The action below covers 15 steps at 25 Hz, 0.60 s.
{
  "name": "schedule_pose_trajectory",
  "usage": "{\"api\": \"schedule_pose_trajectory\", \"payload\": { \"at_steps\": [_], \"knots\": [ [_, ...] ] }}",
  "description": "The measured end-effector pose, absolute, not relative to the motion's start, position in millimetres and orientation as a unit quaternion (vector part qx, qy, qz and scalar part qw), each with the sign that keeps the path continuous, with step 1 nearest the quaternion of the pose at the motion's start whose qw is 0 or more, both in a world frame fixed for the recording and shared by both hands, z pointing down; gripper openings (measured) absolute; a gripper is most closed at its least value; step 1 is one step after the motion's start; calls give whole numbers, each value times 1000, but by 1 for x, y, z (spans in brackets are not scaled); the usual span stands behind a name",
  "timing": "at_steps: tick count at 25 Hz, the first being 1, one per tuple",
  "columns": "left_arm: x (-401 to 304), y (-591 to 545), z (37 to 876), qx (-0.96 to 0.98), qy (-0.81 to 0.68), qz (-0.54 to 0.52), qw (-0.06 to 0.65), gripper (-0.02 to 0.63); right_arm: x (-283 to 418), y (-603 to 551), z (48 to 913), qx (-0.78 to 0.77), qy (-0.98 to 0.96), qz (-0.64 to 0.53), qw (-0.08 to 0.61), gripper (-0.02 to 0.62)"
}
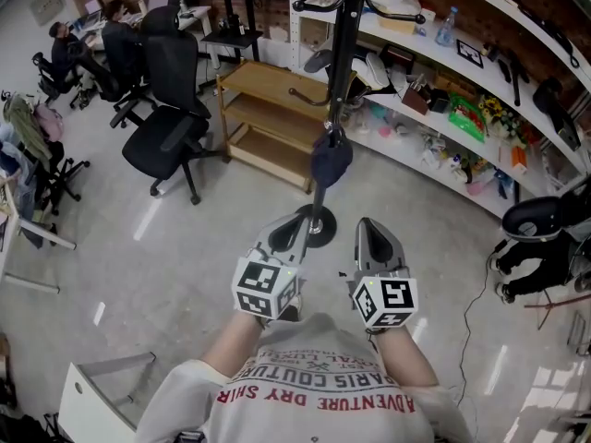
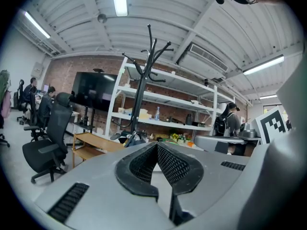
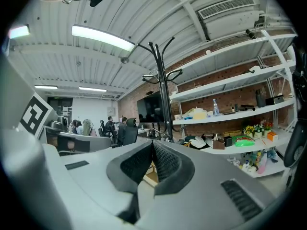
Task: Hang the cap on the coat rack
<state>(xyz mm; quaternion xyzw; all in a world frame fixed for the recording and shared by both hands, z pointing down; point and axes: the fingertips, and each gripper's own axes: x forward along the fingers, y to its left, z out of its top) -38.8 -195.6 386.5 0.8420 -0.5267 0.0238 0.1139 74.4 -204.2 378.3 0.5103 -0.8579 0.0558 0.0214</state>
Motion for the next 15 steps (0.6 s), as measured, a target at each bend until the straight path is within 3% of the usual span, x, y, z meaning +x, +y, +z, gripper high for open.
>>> {"api": "schedule_pose_trajectory", "payload": {
  "at_steps": [15],
  "knots": [
    [-29, -205, 388, 839, -531, 25, 116, 6, 87, -216, 384, 508, -859, 57, 27, 16]
  ]
}}
